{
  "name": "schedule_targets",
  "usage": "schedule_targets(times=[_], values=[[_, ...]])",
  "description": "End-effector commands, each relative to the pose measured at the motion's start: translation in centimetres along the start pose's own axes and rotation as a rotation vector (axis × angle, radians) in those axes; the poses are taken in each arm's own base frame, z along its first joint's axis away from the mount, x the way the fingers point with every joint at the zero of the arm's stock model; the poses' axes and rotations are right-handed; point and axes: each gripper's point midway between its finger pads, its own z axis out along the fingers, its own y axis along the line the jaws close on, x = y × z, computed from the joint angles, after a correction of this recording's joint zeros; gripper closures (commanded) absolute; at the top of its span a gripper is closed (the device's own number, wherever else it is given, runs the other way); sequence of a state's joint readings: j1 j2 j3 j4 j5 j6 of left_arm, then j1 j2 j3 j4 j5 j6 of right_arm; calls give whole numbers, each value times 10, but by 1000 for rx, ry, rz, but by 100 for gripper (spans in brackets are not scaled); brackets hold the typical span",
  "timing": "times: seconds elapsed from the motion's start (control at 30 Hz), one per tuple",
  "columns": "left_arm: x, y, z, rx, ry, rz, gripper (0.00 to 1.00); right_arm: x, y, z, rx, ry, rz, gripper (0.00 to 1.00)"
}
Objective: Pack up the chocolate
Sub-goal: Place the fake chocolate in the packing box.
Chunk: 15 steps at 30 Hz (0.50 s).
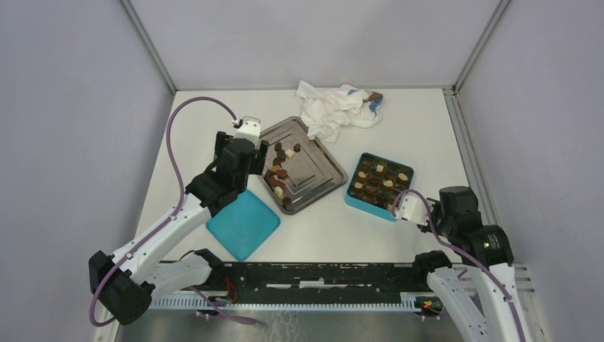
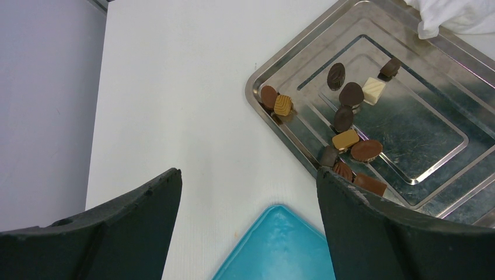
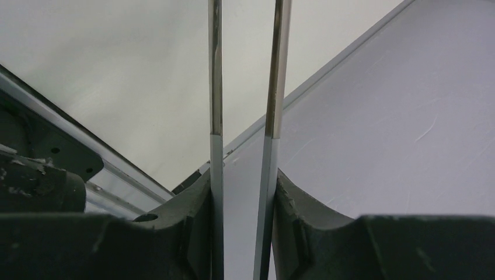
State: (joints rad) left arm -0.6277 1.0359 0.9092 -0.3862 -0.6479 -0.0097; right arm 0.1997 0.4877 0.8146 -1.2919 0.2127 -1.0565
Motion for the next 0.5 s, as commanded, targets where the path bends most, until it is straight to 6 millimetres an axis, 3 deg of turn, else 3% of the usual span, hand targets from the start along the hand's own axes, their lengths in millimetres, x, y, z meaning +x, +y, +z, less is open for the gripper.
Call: schedule_targets(times=[0.0, 0.23, 0.47], values=[[-13, 1, -1, 7, -50, -27, 10, -32, -28, -13, 59, -150, 127, 62], [-14, -1, -2, 24, -55, -30, 10, -56, -66, -2, 149, -230, 270, 65], [-10, -3, 1, 23, -44, -22, 10, -75, -102, 21, 213, -277, 372, 65]])
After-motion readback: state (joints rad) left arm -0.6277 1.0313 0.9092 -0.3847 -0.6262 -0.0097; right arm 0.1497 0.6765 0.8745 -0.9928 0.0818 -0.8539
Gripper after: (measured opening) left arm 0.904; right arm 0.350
